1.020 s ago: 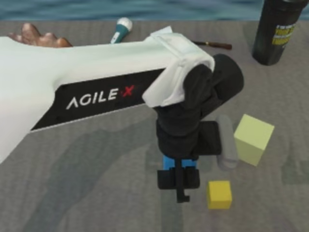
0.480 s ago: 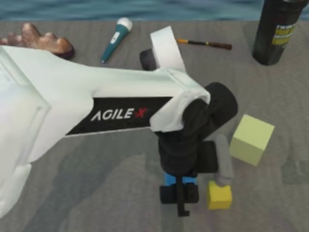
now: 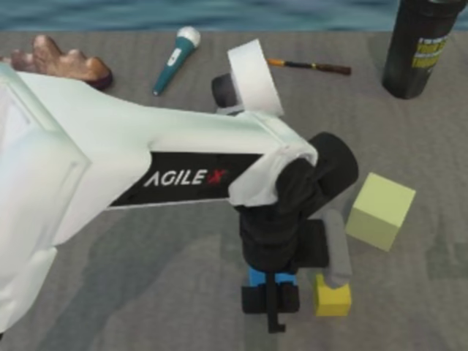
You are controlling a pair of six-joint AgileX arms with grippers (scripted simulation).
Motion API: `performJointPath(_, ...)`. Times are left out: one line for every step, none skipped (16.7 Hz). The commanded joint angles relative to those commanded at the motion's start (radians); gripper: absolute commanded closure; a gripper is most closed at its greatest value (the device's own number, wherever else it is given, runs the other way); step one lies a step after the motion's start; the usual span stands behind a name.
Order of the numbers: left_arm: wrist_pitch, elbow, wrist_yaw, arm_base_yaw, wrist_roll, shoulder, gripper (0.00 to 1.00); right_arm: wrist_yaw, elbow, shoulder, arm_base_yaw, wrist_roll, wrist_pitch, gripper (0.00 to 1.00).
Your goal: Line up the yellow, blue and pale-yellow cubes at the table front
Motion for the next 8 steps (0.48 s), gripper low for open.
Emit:
performJointPath(0.000,0.000,0.000,0.000,0.000,0.000,0.70,0.000,0.000,0.000,0.000,0.000,0.000,0.00)
performJointPath(0.000,0.000,0.000,0.000,0.000,0.000,0.62,0.000,0.000,0.000,0.000,0.000,0.000,0.00)
performJointPath(0.000,0.000,0.000,0.000,0.000,0.000,0.55,0.000,0.000,0.000,0.000,0.000,0.000,0.00)
performJointPath(0.000,0.000,0.000,0.000,0.000,0.000,0.47,0.000,0.000,0.000,0.000,0.000,0.000,0.00)
performJointPath(0.000,0.000,0.000,0.000,0.000,0.000,0.40,0.000,0.000,0.000,0.000,0.000,0.000,0.00)
performJointPath(0.000,0.000,0.000,0.000,0.000,0.000,0.32,0.000,0.000,0.000,0.000,0.000,0.000,0.00)
performJointPath(0.000,0.000,0.000,0.000,0.000,0.000,0.25,0.000,0.000,0.000,0.000,0.000,0.000,0.00)
performJointPath(0.000,0.000,0.000,0.000,0.000,0.000,0.17,0.000,0.000,0.000,0.000,0.000,0.000,0.00)
